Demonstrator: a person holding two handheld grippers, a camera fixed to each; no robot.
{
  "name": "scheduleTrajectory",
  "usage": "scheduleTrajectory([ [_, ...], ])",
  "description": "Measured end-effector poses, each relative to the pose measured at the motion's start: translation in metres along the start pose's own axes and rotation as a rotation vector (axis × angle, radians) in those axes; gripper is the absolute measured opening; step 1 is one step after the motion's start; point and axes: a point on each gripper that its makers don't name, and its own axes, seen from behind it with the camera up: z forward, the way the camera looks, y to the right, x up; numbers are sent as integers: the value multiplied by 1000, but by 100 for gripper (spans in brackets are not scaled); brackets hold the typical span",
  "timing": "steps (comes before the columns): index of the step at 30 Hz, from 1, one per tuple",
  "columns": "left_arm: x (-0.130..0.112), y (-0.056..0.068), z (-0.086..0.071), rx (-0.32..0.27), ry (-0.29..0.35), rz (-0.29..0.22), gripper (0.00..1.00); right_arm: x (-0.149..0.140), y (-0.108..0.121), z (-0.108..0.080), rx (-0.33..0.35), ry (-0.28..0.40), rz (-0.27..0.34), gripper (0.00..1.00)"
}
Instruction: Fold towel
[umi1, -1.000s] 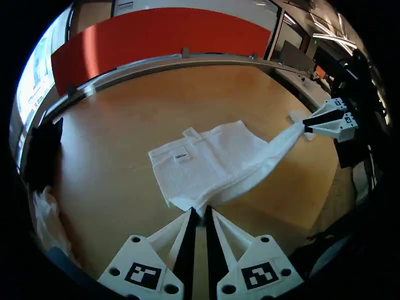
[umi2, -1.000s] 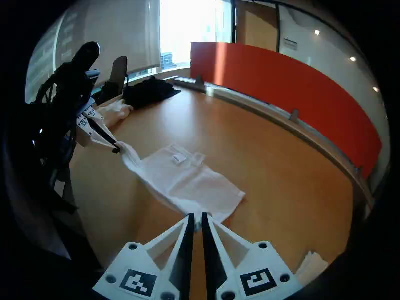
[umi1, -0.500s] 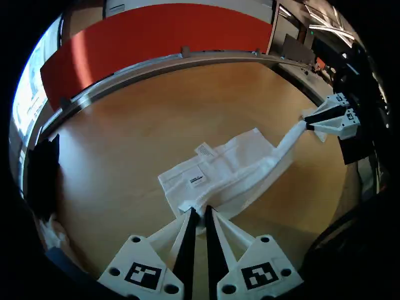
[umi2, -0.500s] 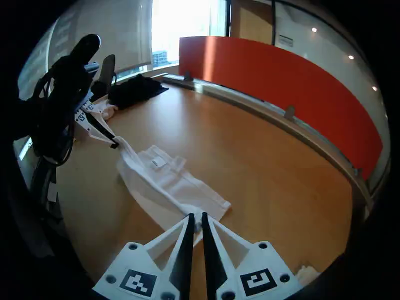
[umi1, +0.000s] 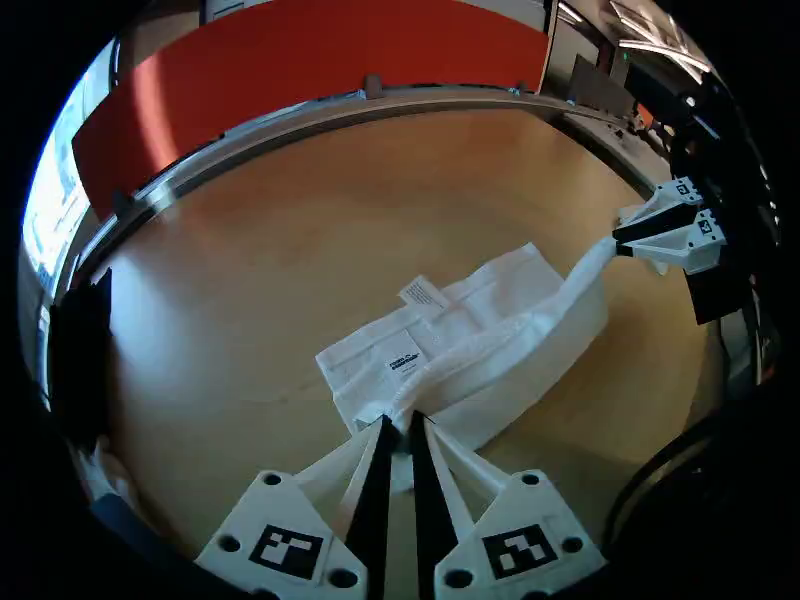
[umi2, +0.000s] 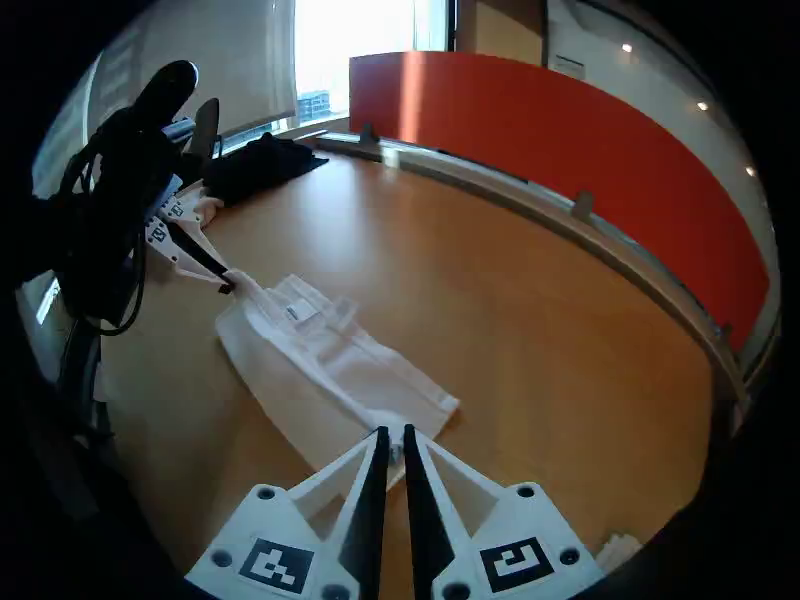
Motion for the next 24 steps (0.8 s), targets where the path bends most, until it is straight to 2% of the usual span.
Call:
scheduleTrajectory([
  [5, -4, -6, 15, 12, -13, -2, 24, -5, 7, 13, -12, -14, 15, 11],
  [9, -6, -12, 27, 27, -18, 0, 27, -10, 12, 24, -20, -24, 26, 12],
  [15, -9, -22, 43, 62, -22, -1, 41, -14, 19, 36, -38, -33, 44, 17],
  [21, -10, -29, 47, 80, -38, 2, 69, -21, 28, 40, -79, -53, 41, 33],
  [24, -9, -31, 47, 81, -38, -1, 85, -21, 32, 39, -98, -53, 38, 36],
])
